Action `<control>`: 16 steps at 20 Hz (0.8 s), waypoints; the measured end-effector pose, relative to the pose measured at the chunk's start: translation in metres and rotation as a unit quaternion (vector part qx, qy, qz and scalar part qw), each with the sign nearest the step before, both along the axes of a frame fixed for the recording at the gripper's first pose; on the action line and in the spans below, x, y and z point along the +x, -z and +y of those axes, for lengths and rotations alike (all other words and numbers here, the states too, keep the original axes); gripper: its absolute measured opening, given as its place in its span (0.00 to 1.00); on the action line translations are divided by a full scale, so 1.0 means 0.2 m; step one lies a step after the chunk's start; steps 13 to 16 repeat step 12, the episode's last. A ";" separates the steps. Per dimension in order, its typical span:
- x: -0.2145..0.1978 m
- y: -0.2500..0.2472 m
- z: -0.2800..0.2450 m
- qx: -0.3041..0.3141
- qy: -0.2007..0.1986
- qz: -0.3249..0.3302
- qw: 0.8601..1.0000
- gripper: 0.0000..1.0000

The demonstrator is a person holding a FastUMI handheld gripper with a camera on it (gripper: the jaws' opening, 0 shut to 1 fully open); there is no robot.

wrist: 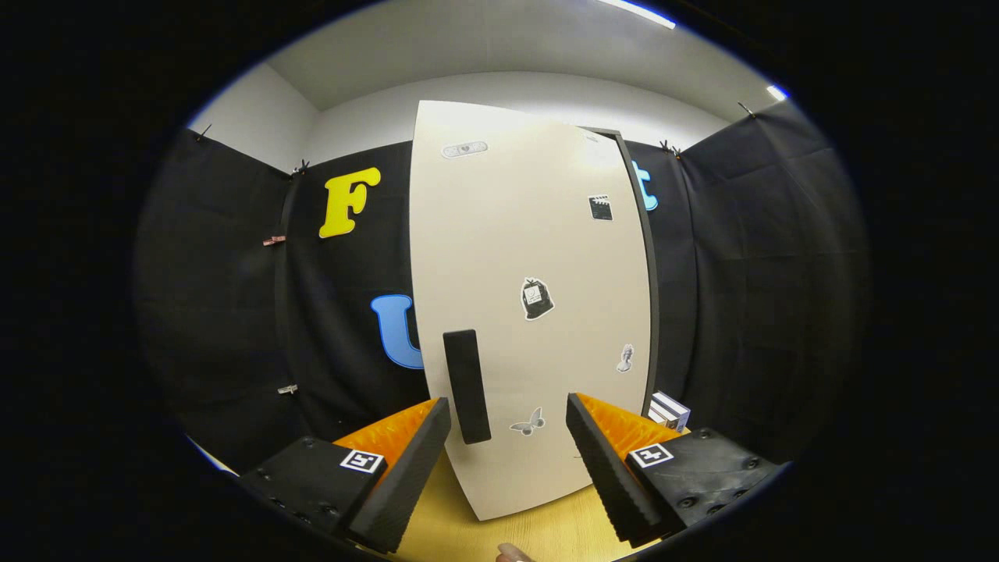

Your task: Open the shoe cabinet door, grab the shoes and put them into the shoe cabinet, then close the shoe cabinet door.

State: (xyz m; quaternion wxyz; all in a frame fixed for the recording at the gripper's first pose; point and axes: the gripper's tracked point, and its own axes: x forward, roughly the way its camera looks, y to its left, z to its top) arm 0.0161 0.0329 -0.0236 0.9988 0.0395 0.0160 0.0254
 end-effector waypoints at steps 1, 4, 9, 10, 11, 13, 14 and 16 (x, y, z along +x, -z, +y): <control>0.01 0.00 0.01 -0.001 0.001 -0.002 1.000 0.98; 0.02 -0.01 0.02 -0.004 0.006 -0.004 1.000 0.98; 0.06 0.00 0.03 -0.011 0.015 -0.002 1.000 0.98; 0.07 0.01 0.02 -0.011 0.017 -0.002 1.000 0.98; 0.07 0.01 0.02 -0.012 0.018 -0.002 1.000 0.98; 0.08 0.00 0.02 -0.014 0.021 -0.003 1.000 0.98; 0.08 0.00 0.02 -0.014 0.021 -0.003 1.000 0.98; 0.08 0.00 0.02 -0.014 0.021 -0.003 1.000 0.98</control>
